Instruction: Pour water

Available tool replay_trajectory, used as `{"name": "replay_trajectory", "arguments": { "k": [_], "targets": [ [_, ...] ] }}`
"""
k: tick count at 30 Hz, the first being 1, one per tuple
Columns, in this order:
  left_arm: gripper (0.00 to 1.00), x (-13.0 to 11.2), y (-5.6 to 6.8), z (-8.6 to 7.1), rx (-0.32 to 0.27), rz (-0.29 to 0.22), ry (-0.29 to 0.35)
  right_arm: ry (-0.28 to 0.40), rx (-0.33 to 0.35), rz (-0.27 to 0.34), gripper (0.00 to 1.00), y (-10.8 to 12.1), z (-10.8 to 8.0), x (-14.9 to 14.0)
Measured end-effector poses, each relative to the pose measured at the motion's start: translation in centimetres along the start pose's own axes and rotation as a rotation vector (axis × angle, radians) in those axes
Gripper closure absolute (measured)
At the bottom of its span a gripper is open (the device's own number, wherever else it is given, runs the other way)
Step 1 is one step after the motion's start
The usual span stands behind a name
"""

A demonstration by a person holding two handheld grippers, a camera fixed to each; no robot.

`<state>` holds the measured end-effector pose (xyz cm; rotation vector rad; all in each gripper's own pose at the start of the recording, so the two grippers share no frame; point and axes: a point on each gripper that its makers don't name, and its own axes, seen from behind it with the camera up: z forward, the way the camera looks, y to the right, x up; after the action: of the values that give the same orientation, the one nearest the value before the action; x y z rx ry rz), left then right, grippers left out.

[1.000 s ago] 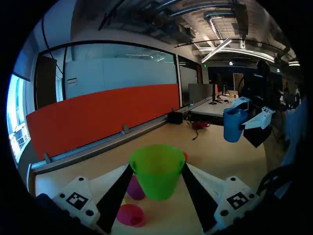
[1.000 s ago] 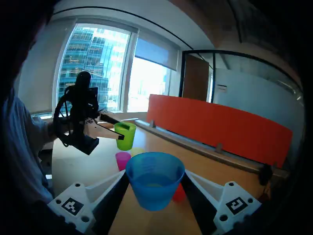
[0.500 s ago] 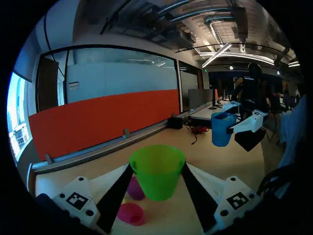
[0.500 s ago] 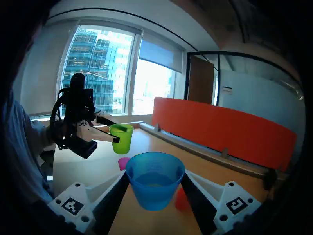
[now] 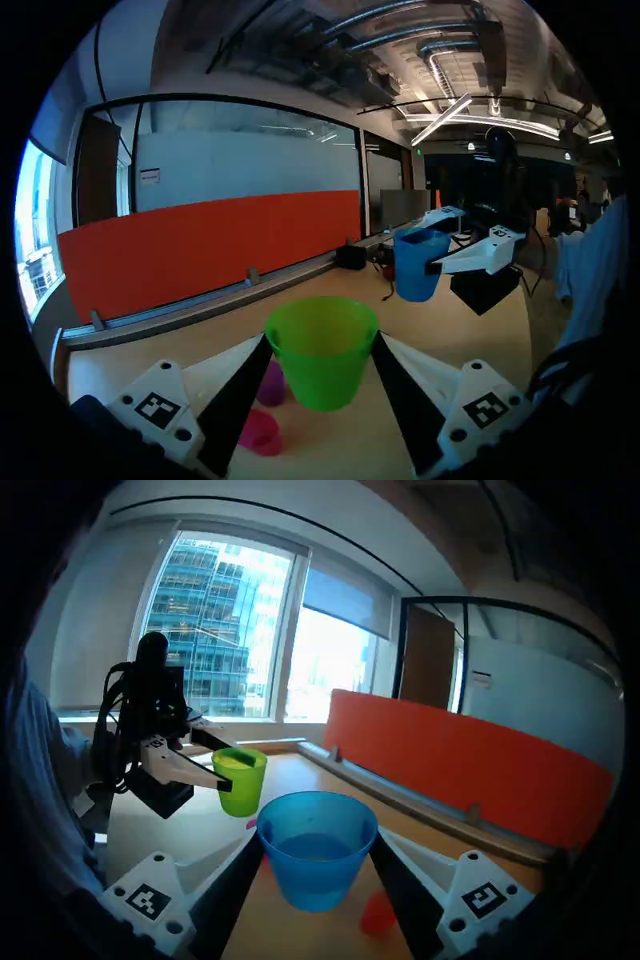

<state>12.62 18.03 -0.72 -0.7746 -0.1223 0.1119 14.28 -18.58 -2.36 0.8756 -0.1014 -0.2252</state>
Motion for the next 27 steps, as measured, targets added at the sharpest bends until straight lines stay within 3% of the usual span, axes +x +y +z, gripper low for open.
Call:
{"name": "replay_trajectory", "arguments": {
  "k": [27],
  "targets": [
    [0.13,-0.8,2.3,-0.4,-0.041,-0.003,0.012,0.019,0.033,-0.316,0.1,0.0,2.8,3.9]
  ]
}}
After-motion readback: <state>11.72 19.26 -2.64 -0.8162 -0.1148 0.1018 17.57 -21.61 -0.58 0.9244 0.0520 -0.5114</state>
